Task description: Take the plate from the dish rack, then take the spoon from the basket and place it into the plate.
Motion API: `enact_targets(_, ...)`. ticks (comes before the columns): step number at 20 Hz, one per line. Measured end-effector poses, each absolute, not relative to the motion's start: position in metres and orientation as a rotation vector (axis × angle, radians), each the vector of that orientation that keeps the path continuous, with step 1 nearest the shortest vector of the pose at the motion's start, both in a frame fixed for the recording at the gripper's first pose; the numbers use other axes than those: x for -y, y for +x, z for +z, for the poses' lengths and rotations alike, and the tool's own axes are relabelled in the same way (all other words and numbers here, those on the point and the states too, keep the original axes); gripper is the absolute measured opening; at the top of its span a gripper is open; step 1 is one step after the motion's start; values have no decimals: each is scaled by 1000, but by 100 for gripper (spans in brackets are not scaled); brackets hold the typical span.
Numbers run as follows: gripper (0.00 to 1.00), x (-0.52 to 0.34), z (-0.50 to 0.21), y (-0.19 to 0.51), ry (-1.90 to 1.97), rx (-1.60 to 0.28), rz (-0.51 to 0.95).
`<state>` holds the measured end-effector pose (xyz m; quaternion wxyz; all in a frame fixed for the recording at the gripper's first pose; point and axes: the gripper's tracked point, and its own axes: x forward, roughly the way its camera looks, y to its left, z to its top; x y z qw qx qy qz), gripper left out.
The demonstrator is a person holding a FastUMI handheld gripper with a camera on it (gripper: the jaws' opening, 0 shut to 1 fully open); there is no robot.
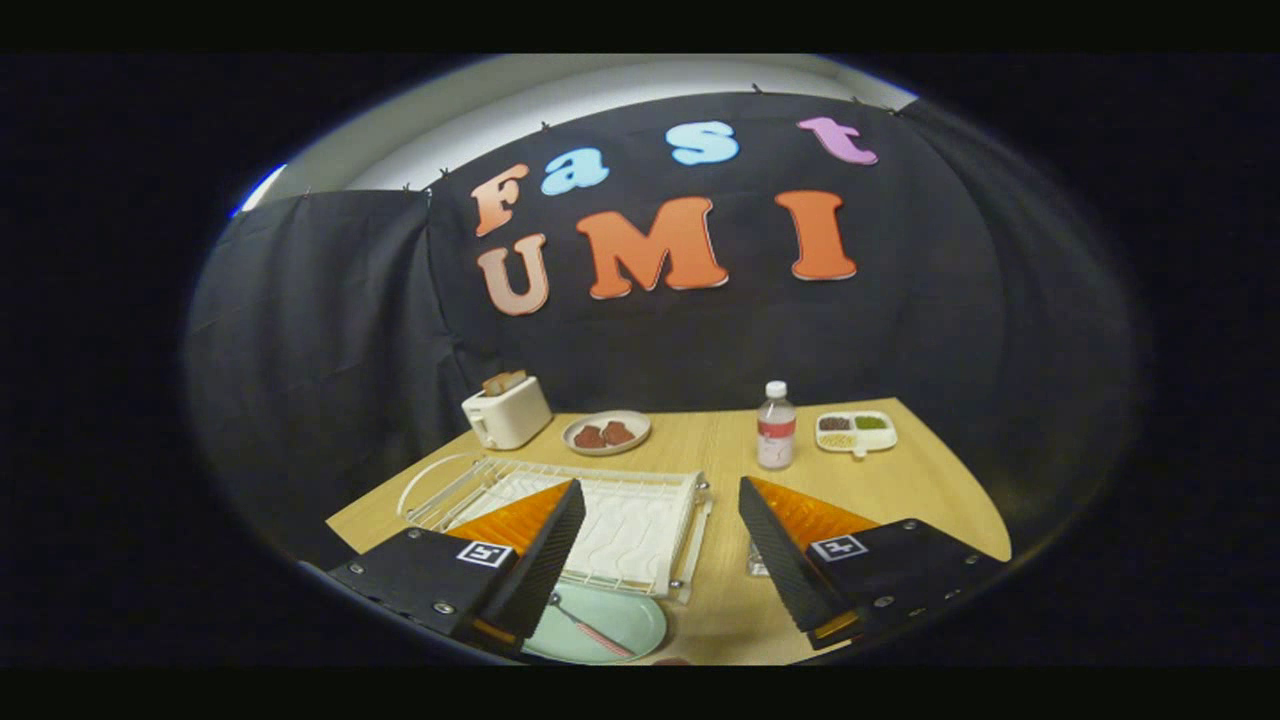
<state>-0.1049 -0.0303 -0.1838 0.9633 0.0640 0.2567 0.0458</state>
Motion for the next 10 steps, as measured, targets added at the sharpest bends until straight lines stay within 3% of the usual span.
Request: enact_targets(10,94,67,-59,-59,35,-255,-12)
